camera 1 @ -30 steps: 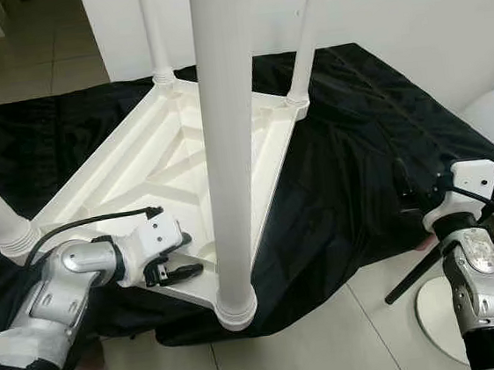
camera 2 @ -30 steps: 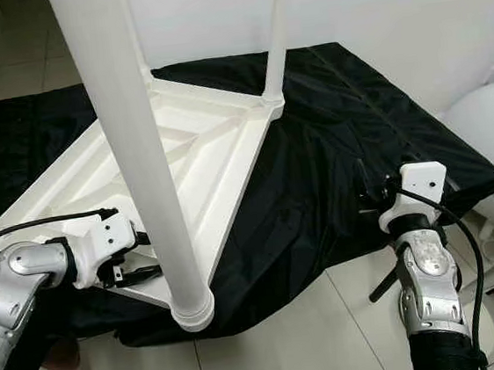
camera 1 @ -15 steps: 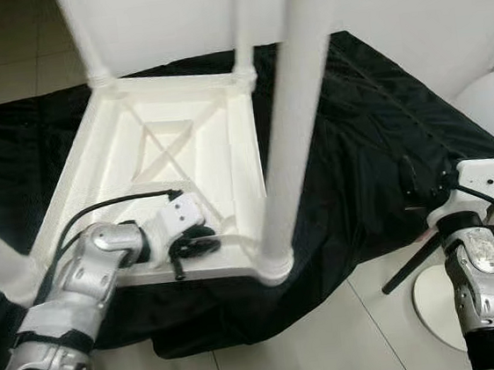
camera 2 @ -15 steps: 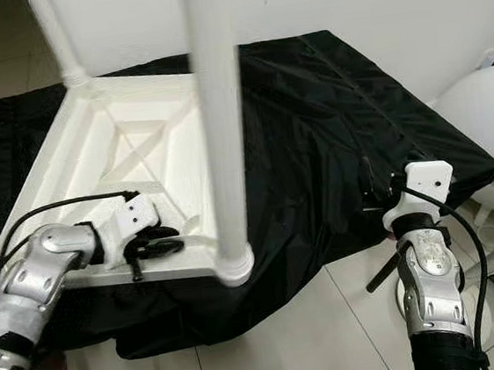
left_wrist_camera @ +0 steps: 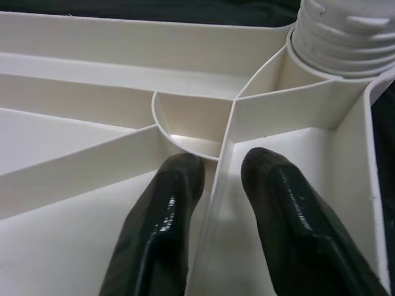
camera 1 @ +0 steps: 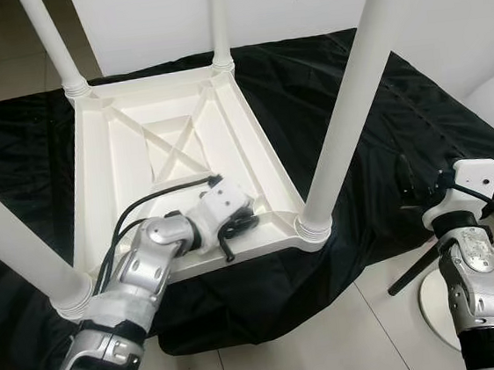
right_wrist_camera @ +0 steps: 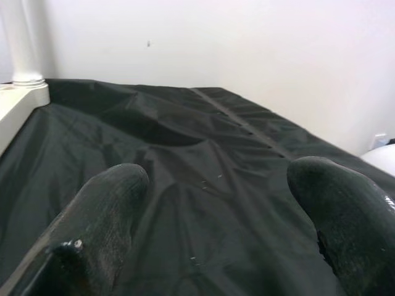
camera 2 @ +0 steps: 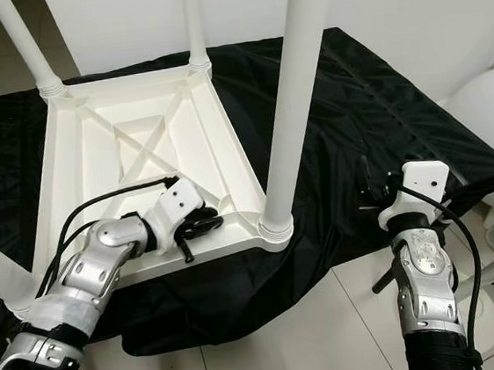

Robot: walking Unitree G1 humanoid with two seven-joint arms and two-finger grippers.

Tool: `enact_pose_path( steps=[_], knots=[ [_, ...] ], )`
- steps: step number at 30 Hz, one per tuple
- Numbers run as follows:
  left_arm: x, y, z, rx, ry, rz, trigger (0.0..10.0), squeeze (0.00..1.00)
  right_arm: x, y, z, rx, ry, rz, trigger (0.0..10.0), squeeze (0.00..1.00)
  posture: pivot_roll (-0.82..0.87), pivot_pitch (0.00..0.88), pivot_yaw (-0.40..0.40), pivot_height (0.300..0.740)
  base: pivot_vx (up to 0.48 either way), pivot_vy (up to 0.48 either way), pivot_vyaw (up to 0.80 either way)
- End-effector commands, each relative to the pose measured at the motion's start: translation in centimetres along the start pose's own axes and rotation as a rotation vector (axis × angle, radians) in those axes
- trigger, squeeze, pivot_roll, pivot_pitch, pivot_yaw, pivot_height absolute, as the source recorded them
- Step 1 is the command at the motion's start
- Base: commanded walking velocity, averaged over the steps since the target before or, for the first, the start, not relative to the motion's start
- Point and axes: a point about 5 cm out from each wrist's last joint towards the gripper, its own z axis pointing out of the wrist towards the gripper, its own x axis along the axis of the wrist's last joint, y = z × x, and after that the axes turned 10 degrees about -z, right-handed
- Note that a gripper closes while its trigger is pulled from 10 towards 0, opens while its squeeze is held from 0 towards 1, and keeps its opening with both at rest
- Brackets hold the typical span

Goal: Building children table

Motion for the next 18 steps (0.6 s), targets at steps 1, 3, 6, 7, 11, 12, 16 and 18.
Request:
enact_pose_path(
  steps=[1, 3, 6, 7, 11, 12, 16, 18],
  knots=[
    [1.2, -0.5, 0.5, 0.121, 0.056, 0.012, 10.0, 0.48, -0.1, -0.2, -0.2, 0.004, -0.007, -0.007, 10.0, 0.00, -0.05, 0.100, 0.031, 0.740, 0.000, 0.000, 0.00],
    [1.6, -0.5, 0.5, 0.127, 0.083, 0.023, 10.0, 0.00, -0.2, -0.2, -0.4, 0.010, -0.012, -0.011, 10.0, 0.00, -0.05, 0.099, 0.035, 0.740, 0.000, 0.000, 0.00],
    [2.1, -0.6, 0.1, 0.138, 0.134, -0.001, 10.0, 0.00, -0.4, -0.3, -0.7, 0.029, -0.020, -0.005, 10.0, 0.00, -0.06, 0.099, 0.040, 0.740, 0.000, 0.000, 0.00],
    [2.1, -0.6, 0.1, 0.138, 0.134, -0.001, 10.0, 0.00, -0.4, -0.3, -0.7, 0.029, -0.020, -0.005, 10.0, 0.00, -0.06, 0.099, 0.040, 0.740, 0.000, 0.000, 0.00],
    [2.5, -0.7, -0.3, 0.174, 0.177, -0.014, 10.0, 0.00, -0.4, -0.7, -1.1, 0.077, -0.023, 0.054, 10.0, 0.00, -0.06, 0.099, 0.041, 0.740, 0.000, 0.000, 0.00],
    [2.7, -0.9, -0.9, 0.191, 0.209, -0.052, 10.0, 0.00, -0.4, -1.0, -1.5, 0.127, -0.026, 0.052, 10.0, 0.00, -0.06, 0.098, 0.047, 0.740, 0.000, 0.000, 0.00],
    [2.9, -1.3, -3.4, 0.242, 0.283, -0.138, 10.0, 0.00, -0.4, -1.7, -3.1, 0.302, -0.045, 0.046, 10.0, 0.00, -0.05, 0.101, 0.040, 0.740, 0.000, 0.000, 0.00],
    [2.9, -1.3, -3.4, 0.242, 0.283, -0.138, 10.0, 0.00, -0.4, -1.7, -3.1, 0.302, -0.045, 0.046, 10.0, 0.00, -0.05, 0.101, 0.040, 0.740, 0.000, 0.000, 0.00]
  ],
)
